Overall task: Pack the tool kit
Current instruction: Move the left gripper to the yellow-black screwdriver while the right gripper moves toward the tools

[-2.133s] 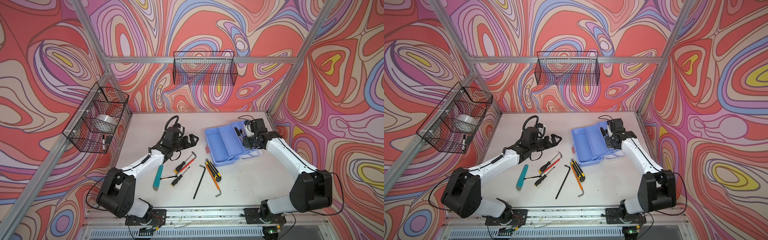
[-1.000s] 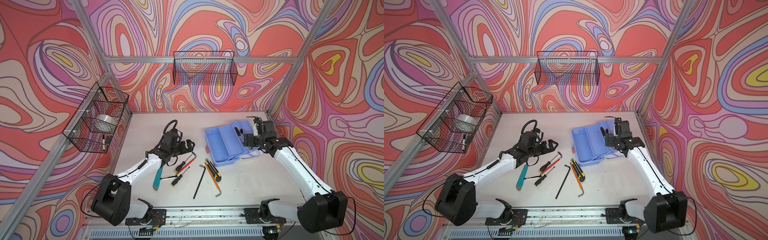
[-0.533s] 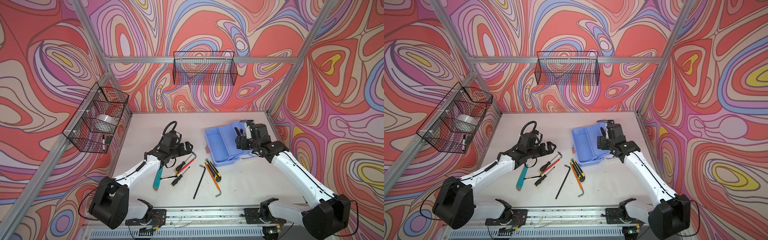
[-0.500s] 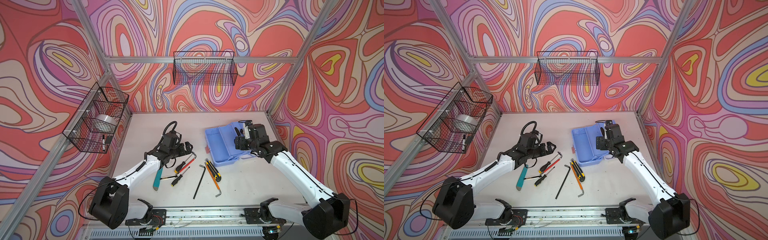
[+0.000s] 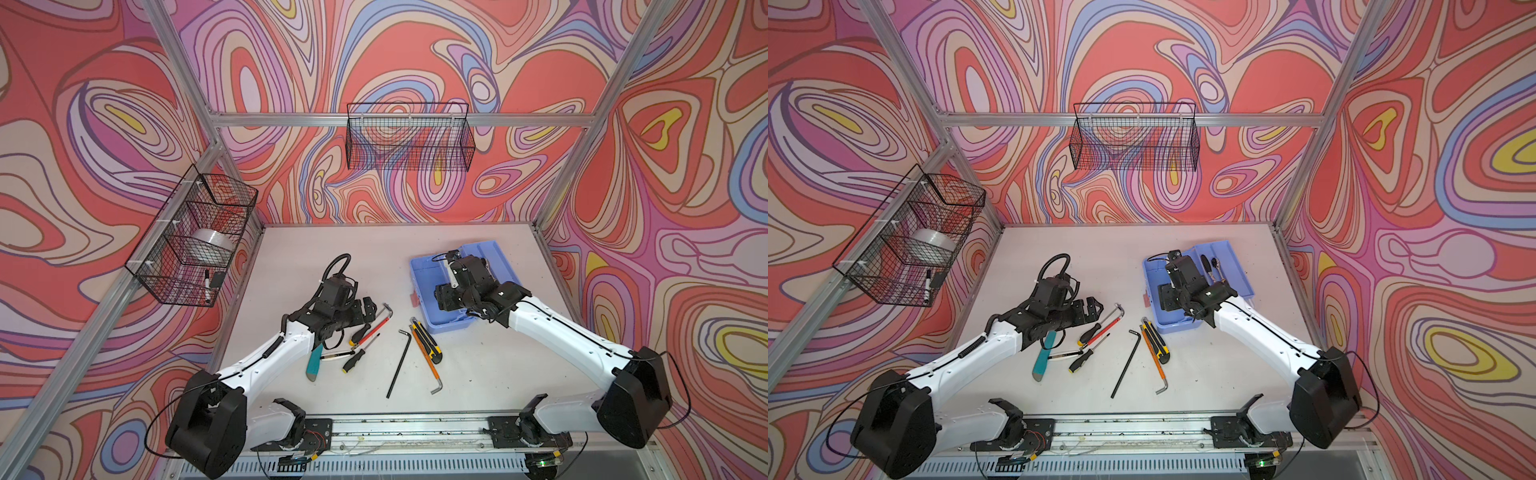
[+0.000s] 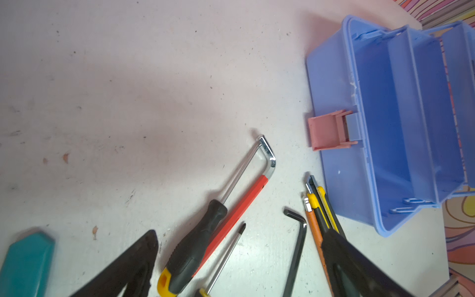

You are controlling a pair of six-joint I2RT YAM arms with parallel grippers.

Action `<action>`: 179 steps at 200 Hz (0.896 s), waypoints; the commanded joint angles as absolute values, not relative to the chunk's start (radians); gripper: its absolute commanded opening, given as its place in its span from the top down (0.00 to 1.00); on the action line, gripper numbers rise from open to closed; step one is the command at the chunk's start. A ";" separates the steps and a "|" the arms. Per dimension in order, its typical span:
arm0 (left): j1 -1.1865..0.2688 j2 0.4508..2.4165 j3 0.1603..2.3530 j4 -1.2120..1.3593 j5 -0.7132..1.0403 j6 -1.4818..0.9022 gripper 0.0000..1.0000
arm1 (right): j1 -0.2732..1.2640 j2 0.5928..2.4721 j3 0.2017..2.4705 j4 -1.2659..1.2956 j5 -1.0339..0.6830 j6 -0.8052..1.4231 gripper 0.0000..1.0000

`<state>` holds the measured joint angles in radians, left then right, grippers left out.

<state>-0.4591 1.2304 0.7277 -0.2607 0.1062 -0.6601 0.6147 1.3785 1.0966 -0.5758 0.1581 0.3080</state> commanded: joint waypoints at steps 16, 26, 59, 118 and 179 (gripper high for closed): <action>-0.462 1.192 0.686 -0.313 0.059 -0.683 0.00 | 0.719 1.408 1.112 -0.624 0.191 0.508 0.34; -0.463 1.190 0.684 -0.316 0.061 -0.682 0.00 | 0.751 1.420 1.108 -0.639 0.209 0.544 0.35; -0.463 1.180 0.677 -0.355 0.053 -0.664 0.00 | 0.822 1.444 1.104 -0.663 0.250 0.605 0.36; -0.491 1.129 0.644 -0.443 0.039 -0.623 0.07 | 0.899 1.465 1.066 -0.701 0.252 0.664 0.40; -0.583 1.089 0.587 -0.514 -0.004 -0.667 0.16 | 0.901 1.449 1.038 -0.681 0.252 0.683 0.39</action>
